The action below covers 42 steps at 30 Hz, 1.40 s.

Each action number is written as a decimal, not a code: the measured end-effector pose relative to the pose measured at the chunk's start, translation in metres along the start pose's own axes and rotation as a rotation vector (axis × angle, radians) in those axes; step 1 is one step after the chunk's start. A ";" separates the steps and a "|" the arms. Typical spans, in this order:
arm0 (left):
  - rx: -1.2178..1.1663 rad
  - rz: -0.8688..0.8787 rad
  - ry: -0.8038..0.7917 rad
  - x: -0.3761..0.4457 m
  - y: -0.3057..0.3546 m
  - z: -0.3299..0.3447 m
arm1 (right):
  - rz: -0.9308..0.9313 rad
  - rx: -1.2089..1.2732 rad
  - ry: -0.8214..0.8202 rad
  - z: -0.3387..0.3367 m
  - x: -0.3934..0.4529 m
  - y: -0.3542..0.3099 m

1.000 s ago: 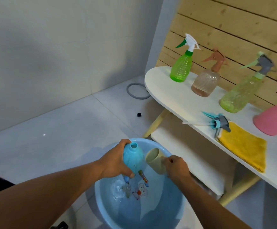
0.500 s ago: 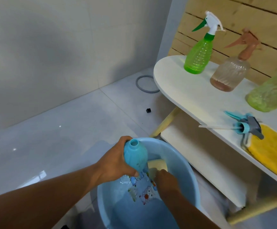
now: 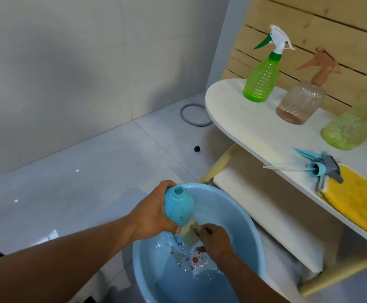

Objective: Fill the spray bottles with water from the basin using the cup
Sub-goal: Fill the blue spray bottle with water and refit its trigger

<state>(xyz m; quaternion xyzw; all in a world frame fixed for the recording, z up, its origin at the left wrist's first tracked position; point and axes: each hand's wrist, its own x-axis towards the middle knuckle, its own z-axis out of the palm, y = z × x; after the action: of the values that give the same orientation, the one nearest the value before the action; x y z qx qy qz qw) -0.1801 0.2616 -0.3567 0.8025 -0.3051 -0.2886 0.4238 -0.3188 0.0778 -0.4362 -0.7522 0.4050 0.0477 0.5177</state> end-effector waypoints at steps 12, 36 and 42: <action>0.127 -0.033 -0.062 -0.027 0.003 -0.010 | -0.081 0.232 0.180 -0.075 -0.066 -0.044; 0.308 -0.054 -0.090 -0.033 0.039 0.008 | -0.477 -0.085 0.369 -0.131 -0.169 -0.141; 0.312 -0.047 -0.088 -0.031 0.037 0.007 | -0.538 -0.214 0.424 -0.126 -0.173 -0.145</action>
<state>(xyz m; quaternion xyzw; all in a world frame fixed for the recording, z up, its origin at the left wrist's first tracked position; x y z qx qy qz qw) -0.2143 0.2638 -0.3221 0.8520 -0.3459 -0.2824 0.2733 -0.3826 0.0916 -0.1866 -0.8750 0.2837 -0.2052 0.3343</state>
